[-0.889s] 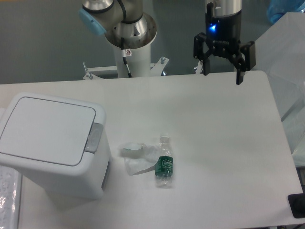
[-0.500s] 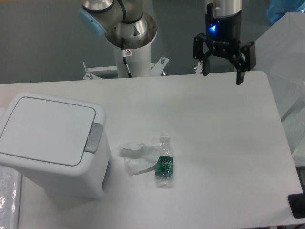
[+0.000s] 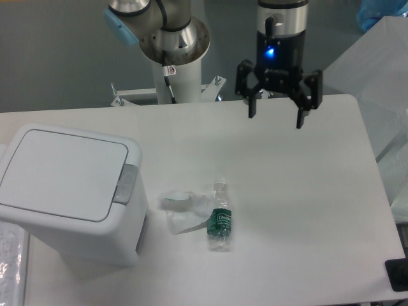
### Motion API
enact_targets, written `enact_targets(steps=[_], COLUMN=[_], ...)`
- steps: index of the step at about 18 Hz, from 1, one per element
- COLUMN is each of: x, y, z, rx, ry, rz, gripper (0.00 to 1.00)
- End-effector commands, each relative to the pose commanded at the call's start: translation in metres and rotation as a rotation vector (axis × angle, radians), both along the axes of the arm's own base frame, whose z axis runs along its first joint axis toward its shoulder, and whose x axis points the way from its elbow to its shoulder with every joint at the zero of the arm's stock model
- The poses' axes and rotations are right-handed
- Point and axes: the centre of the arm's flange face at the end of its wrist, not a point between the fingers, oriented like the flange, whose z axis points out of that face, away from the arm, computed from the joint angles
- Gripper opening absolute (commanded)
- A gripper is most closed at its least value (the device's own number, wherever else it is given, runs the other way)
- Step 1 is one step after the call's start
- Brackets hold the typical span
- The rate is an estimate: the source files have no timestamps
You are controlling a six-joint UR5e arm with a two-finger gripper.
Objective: Open the trash can
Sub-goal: 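Move the open gripper toward the grey button on the white trash can, then lower the open gripper and press the grey button on the trash can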
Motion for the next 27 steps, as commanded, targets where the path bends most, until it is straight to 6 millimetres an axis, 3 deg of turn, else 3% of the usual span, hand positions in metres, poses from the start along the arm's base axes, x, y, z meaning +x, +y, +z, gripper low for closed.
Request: enact_targets(steps=[4, 12, 16, 27], x=[0.022, 0.06, 0.059, 0.081], y=[0.029, 0.089, 0.1, 0.119], z=[0.005, -0.013, -0.018, -0.04], rx=[0.165, 0.189, 0.246, 0.204], ry=[-0.165, -0.317, -0.35, -0.378], rz=[0.149, 0.23, 0.307, 0.271], gripper=[1.0, 1.0, 1.0, 1.0])
